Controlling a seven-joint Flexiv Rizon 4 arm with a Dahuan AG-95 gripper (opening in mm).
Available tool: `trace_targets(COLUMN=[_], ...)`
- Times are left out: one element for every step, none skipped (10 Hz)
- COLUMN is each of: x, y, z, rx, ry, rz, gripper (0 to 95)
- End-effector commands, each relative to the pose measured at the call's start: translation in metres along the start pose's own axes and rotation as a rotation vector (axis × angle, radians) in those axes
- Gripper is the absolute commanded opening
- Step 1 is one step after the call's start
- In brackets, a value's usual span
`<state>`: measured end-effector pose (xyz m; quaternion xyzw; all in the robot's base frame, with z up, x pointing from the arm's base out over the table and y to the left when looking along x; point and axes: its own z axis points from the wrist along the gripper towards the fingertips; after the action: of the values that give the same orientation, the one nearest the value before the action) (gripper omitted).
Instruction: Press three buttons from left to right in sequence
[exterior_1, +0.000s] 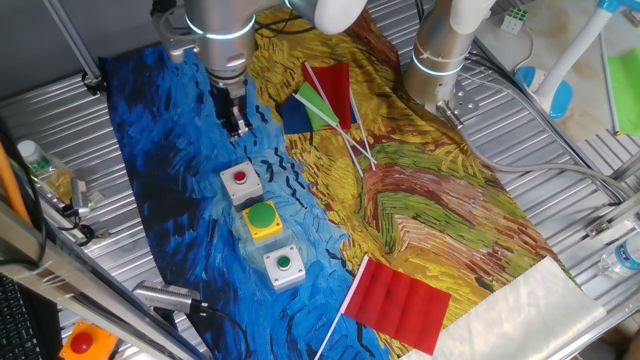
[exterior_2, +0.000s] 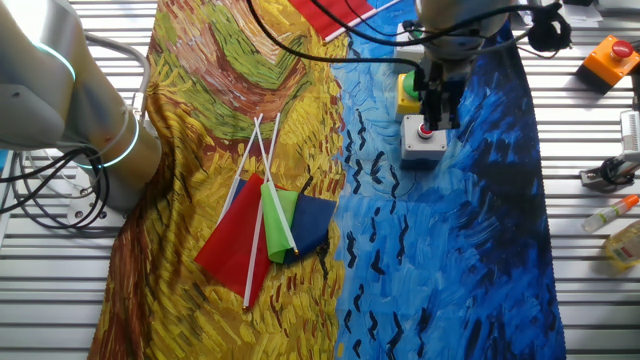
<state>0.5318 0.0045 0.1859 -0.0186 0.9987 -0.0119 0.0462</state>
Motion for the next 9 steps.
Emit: trace_targets(x=[0.0022, 0.0018, 0.0018, 0.0018, 0.0018, 0.0018, 0.0018, 0.0018, 0.0017], y=[-0.0008, -0.0012, -0.0012, -0.0012, -0.0012, -0.0012, -0.0012, -0.0012, -0.0012], z=[-0.0023, -0.0035, -0.0035, -0.0035, -0.0036, -0.0036, -0.0036, -0.0036, -0.0035], rx=[0.0, 0.002, 0.004, 0.005, 0.005, 0.004, 0.003, 0.0, 0.0], ry=[-0.009, -0.003, -0.002, -0.001, -0.001, -0.001, -0.001, -0.001, -0.001], rz=[-0.009, -0.028, -0.034, -0.036, -0.036, -0.036, -0.037, -0.037, -0.028], gripper=[0.0, 0.0, 0.0, 0.0, 0.0, 19.0, 19.0, 19.0, 19.0])
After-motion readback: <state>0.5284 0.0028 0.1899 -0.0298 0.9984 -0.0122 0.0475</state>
